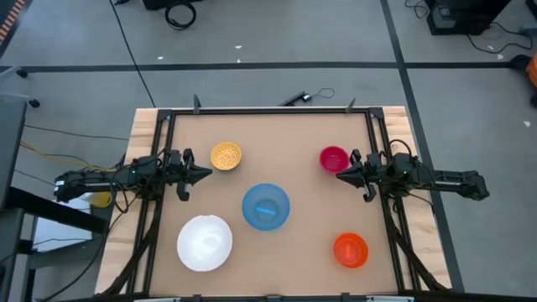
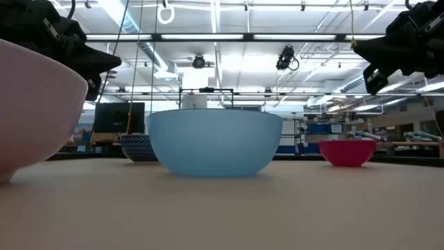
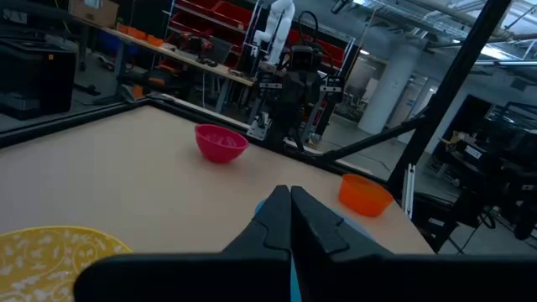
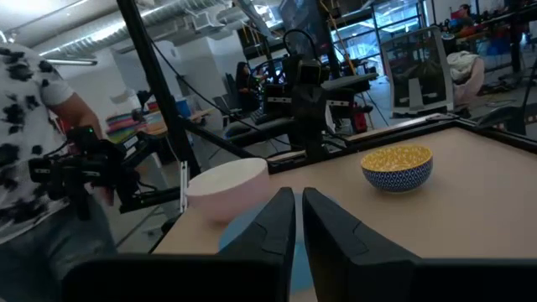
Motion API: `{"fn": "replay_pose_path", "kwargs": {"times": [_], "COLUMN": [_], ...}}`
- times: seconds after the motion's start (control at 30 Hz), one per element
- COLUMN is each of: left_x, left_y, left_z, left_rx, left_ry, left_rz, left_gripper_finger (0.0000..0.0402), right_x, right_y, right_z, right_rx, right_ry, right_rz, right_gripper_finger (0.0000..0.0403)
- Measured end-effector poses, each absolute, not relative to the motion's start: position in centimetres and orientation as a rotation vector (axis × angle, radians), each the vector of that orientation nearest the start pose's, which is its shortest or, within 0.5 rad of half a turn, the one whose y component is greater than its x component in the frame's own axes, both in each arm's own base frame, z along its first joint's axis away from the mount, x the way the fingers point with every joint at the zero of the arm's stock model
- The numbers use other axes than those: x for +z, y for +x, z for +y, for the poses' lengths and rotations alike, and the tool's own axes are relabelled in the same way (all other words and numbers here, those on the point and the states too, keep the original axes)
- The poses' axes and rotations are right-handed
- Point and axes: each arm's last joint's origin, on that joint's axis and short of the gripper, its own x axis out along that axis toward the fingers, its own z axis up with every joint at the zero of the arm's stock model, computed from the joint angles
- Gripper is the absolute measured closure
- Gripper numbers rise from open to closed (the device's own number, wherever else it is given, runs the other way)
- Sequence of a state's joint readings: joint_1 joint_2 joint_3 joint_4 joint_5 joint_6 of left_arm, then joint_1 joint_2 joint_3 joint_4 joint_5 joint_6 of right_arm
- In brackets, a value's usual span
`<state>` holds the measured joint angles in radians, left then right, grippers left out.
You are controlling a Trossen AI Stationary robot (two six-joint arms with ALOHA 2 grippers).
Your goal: Nest bowls inside each other
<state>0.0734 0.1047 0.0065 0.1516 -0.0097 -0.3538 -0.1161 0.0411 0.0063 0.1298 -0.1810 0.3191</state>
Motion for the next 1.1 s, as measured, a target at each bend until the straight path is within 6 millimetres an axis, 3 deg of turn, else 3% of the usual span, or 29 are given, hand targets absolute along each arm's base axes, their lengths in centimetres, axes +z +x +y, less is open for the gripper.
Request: {"fn": "replay_pose_path", "kwargs": {"times": [0.33, 0.43, 0.57, 0.73, 0.87, 1.0, 1.1], "left_x": [17.2, 17.3, 17.4, 17.2, 17.5, 17.4, 17.8], "left_y": [10.3, 10.3, 10.2, 10.1, 10.1, 10.1, 10.1], "left_z": [0.8, 0.8, 1.3, 1.9, 1.9, 1.9, 2.0], "left_rx": [0.072, 0.075, 0.235, 0.433, 0.43, 0.448, 0.432], "left_ry": [-0.374, -0.451, -0.607, -0.62, -0.623, -0.628, -0.746], "left_rz": [-0.069, -0.082, -0.145, -0.184, -0.212, -0.211, -0.278], "left_gripper_finger": [0.0398, 0.0398, 0.0398, 0.0398, 0.0398, 0.0398, 0.0398], "right_x": [17.5, 17.5, 17.5, 17.3, 17.8, 18.2, 18.7], "right_y": [9.9, 9.9, 9.9, 9.9, 9.7, 9.6, 9.5], "right_z": [-0.6, -0.6, -0.6, -1.3, -1.9, -2.0, -2.4], "right_rx": [0.079, 0.079, 0.076, -0.112, -0.284, -0.34, -0.435], "right_ry": [0.305, 0.305, 0.293, 0.135, 0.044, 0.052, 0.018], "right_rz": [-0.083, -0.083, -0.08, -0.083, -0.129, -0.181, -0.222], "right_gripper_finger": [0.0367, 0.0367, 0.0367, 0.0367, 0.0367, 0.0367, 0.0367]}}
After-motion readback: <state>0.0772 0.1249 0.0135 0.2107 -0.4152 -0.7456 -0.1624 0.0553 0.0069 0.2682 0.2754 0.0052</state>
